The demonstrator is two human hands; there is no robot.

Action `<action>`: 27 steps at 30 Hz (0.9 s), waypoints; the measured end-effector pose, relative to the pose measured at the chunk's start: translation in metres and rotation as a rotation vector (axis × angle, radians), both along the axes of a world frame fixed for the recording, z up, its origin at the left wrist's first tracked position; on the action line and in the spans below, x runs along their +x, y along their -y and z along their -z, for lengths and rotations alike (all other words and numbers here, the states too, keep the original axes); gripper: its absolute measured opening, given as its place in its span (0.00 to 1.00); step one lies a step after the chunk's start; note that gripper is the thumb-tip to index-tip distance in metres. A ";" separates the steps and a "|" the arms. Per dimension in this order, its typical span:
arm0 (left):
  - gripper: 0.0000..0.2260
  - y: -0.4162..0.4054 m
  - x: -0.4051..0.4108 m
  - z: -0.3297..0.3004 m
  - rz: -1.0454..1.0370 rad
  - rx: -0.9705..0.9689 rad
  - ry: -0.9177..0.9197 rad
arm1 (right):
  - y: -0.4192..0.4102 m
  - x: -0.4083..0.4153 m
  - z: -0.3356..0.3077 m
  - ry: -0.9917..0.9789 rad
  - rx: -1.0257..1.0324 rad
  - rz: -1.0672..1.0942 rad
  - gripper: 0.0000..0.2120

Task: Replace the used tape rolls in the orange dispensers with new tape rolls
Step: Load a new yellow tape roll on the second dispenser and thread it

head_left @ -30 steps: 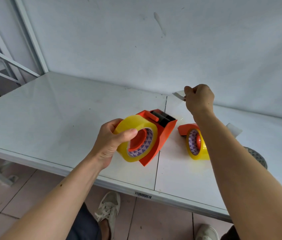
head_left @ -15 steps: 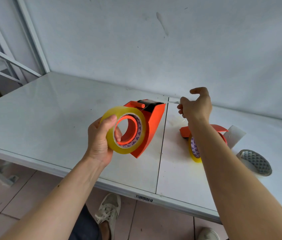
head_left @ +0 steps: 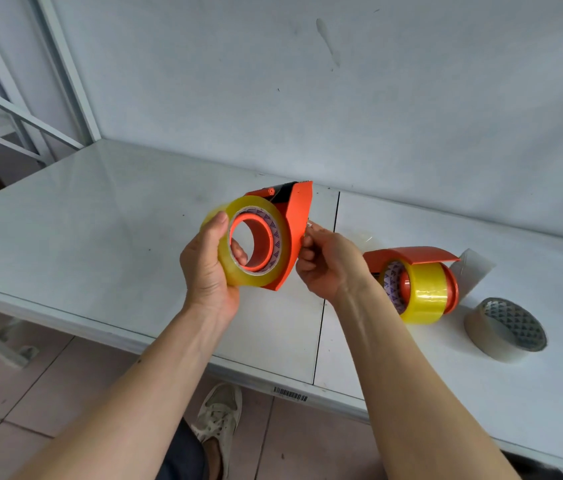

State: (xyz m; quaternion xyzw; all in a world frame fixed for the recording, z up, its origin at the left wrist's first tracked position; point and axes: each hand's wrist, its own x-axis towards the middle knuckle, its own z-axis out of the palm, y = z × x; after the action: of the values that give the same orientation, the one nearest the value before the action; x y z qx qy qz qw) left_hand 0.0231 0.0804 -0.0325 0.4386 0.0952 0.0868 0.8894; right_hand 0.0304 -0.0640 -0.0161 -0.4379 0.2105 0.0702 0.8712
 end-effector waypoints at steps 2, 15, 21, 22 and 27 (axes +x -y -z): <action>0.10 0.003 -0.001 -0.001 0.004 -0.005 -0.012 | -0.001 -0.002 -0.001 -0.005 0.009 0.015 0.13; 0.20 0.029 -0.011 0.000 0.185 -0.185 -0.069 | -0.010 -0.020 0.008 0.179 -0.554 0.006 0.25; 0.22 0.049 -0.015 0.009 0.305 -0.376 -0.140 | -0.021 -0.021 0.008 0.178 -0.376 0.121 0.14; 0.23 0.052 -0.015 0.011 0.317 -0.390 -0.151 | -0.021 -0.021 0.006 0.160 -0.341 0.127 0.15; 0.35 0.067 -0.014 0.018 0.337 -0.274 -0.211 | -0.011 -0.011 -0.004 0.042 -0.397 0.248 0.16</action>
State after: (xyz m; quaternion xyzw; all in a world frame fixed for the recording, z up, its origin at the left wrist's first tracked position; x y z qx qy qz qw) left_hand 0.0095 0.0136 -0.0507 0.3301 0.1240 -0.1231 0.9276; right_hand 0.0193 -0.0532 -0.0126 -0.5727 0.2543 -0.0893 0.7742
